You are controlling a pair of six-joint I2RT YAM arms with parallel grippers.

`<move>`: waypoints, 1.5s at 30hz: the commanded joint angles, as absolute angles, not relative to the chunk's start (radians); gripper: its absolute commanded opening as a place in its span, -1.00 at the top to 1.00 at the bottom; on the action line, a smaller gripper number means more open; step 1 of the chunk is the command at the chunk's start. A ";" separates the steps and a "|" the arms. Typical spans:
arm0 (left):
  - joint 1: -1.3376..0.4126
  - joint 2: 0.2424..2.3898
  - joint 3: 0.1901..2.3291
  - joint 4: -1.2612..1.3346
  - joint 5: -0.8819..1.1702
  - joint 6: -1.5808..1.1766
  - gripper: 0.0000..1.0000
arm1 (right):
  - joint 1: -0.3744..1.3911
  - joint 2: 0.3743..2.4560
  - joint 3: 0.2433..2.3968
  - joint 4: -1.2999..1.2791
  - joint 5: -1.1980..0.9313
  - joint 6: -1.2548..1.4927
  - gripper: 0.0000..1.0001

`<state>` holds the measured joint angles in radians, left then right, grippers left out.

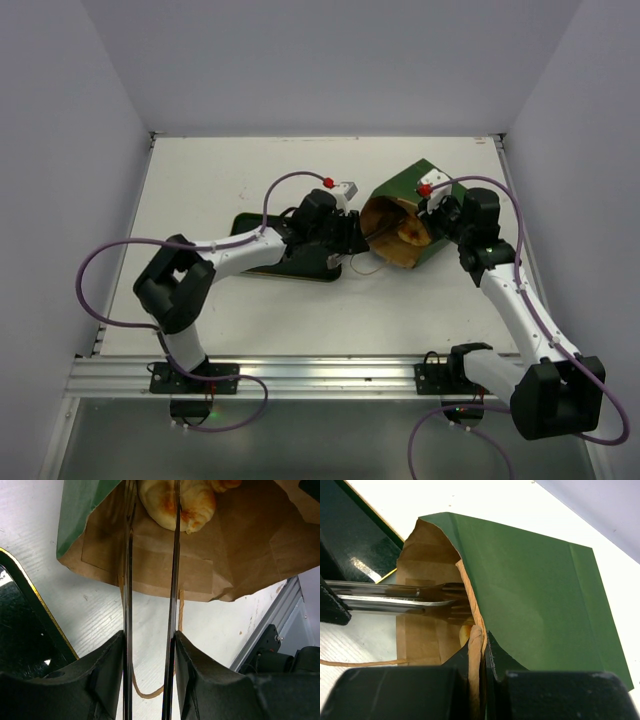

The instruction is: Take the fake bread out of the paper bag

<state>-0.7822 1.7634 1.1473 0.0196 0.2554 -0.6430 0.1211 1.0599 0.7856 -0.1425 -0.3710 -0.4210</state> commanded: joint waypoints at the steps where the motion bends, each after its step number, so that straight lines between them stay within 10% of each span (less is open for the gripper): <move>1: -0.790 1.775 1.203 0.034 0.242 -0.614 0.09 | 0.118 1.040 0.787 -0.103 -0.416 -0.423 1.00; 34: -0.802 1.859 1.256 0.008 0.328 -0.617 0.07 | 0.118 1.040 0.788 -0.106 -0.434 -0.420 1.00; 45: -0.802 1.858 1.266 0.009 0.356 -0.617 0.77 | 0.118 1.037 0.787 -0.103 -0.423 -0.420 1.00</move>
<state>-0.7952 1.8805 1.2217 -0.0185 0.3275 -0.6334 0.1173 1.0599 0.7830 -0.1436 -0.3923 -0.4210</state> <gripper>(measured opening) 0.364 0.030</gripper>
